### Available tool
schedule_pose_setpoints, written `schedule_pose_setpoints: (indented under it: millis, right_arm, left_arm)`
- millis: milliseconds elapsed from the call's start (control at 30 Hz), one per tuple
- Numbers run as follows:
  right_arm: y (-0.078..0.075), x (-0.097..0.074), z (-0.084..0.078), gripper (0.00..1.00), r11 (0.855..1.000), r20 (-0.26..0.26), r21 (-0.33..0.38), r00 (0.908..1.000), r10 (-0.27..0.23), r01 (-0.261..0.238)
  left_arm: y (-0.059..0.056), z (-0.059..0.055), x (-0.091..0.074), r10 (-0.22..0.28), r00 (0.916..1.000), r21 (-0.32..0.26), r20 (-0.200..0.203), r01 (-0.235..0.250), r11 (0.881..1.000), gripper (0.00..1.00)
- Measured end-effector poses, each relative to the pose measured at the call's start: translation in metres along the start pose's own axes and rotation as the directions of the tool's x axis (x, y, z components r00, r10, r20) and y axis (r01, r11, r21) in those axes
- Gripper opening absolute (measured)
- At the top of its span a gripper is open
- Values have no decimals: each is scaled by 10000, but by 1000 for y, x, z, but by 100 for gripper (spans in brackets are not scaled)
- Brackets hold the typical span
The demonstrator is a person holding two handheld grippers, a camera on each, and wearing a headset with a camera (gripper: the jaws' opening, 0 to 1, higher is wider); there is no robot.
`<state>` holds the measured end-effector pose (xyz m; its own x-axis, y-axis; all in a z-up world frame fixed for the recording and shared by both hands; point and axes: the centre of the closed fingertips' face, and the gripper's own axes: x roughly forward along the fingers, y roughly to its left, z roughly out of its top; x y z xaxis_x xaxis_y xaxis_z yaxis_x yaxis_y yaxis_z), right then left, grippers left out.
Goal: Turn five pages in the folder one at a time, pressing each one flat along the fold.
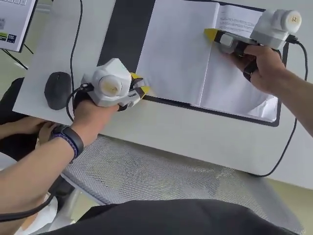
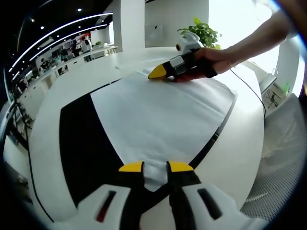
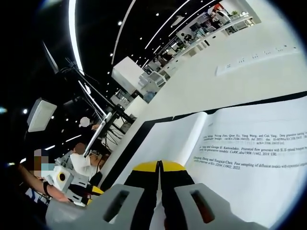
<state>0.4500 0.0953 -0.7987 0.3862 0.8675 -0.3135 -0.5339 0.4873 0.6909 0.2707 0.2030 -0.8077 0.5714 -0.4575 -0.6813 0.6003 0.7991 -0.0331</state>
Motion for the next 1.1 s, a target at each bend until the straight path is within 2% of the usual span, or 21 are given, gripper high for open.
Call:
schedule_pose_setpoints:
  millis: [133,333,533,667,867,1100]
  right_arm:
    - [-8,5,8,0,9997,178,168,9997,-158,155]
    - [-24,15,30,0,9946,893,936,9946,-534,450]
    - [-38,20,48,0,9802,1768,1884,9797,-943,603]
    - [-47,23,58,0,9707,2125,2292,9694,-1229,728]
    - [-52,25,64,0,9636,2349,2540,9612,-1447,830]
    - [-51,24,63,0,9705,2238,2287,9661,-1288,764]
  left_arm:
    - [1,0,0,11,10000,-20,8,-11,10000,17]
    - [2,-1,0,8,10000,-62,13,-8,10000,16]
    - [2,-1,0,11,10000,-128,63,-10,9999,17]
    - [1,-1,0,4,10000,-115,61,-3,9999,17]
    - [1,-1,0,-17,10000,-141,82,18,9999,17]
    - [1,-1,0,-23,10000,-139,73,24,9999,17]
